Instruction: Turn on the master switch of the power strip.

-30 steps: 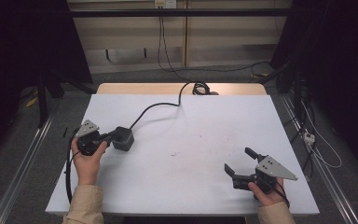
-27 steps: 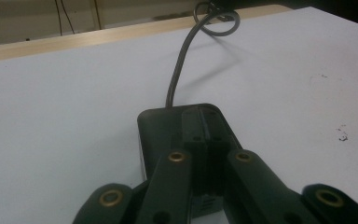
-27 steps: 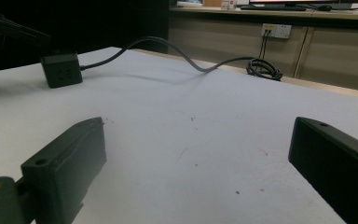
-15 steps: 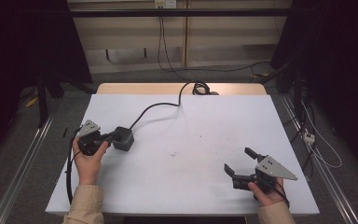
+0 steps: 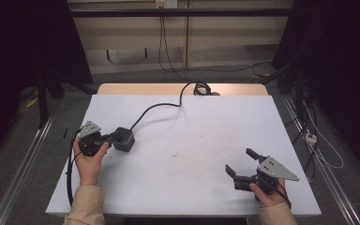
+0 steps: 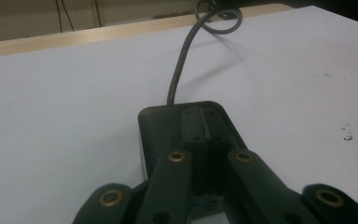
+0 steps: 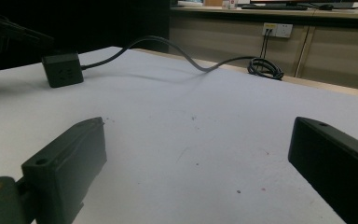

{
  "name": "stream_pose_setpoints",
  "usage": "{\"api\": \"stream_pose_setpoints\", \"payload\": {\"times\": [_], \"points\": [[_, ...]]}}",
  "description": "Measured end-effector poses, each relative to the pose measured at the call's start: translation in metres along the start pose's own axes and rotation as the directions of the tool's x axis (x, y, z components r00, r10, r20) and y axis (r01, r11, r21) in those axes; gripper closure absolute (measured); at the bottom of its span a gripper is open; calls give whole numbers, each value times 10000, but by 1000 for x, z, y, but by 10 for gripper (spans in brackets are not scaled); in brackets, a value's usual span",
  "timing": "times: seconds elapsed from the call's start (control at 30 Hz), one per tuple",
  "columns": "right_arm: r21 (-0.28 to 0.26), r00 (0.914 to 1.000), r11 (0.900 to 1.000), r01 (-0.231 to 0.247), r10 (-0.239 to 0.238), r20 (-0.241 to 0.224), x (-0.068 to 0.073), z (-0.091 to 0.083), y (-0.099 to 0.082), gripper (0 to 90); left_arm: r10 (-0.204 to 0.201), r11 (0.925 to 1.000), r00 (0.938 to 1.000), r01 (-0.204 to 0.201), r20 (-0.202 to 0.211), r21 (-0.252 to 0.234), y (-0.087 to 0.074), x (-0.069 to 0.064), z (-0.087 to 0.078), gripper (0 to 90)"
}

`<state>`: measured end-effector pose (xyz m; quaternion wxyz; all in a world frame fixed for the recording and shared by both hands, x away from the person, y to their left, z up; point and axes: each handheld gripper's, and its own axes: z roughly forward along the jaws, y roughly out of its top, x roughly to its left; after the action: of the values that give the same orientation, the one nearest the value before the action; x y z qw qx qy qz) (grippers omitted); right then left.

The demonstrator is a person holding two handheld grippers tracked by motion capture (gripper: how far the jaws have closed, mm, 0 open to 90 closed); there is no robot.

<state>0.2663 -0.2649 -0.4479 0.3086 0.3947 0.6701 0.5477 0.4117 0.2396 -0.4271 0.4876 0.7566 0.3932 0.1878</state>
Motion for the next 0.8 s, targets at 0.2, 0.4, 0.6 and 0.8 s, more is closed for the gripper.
{"api": "stream_pose_setpoints", "payload": {"times": [0.2, 0.4, 0.6, 0.8], "points": [[2, 10000, 10000, -5, 5, -8, 0, 0, 0, 35, 78, 10000, 10000, -77, -42, 63, 0, 0, 0, 900], [3, 10000, 10000, 20, -20, -19, 0, 0, 0, 36, 95, 9999, 9999, -94, -134, 125, 0, -2, 1, 900], [0, 10000, 10000, 19, -19, 13, 0, -1, 0, 36, 167, 9997, 9996, -162, -246, 199, 1, -3, 1, 900], [-17, 10000, 10000, 21, -21, 8, 0, -2, 0, 36, 195, 9997, 9993, -189, -332, 164, -1, -5, 1, 900]]}}
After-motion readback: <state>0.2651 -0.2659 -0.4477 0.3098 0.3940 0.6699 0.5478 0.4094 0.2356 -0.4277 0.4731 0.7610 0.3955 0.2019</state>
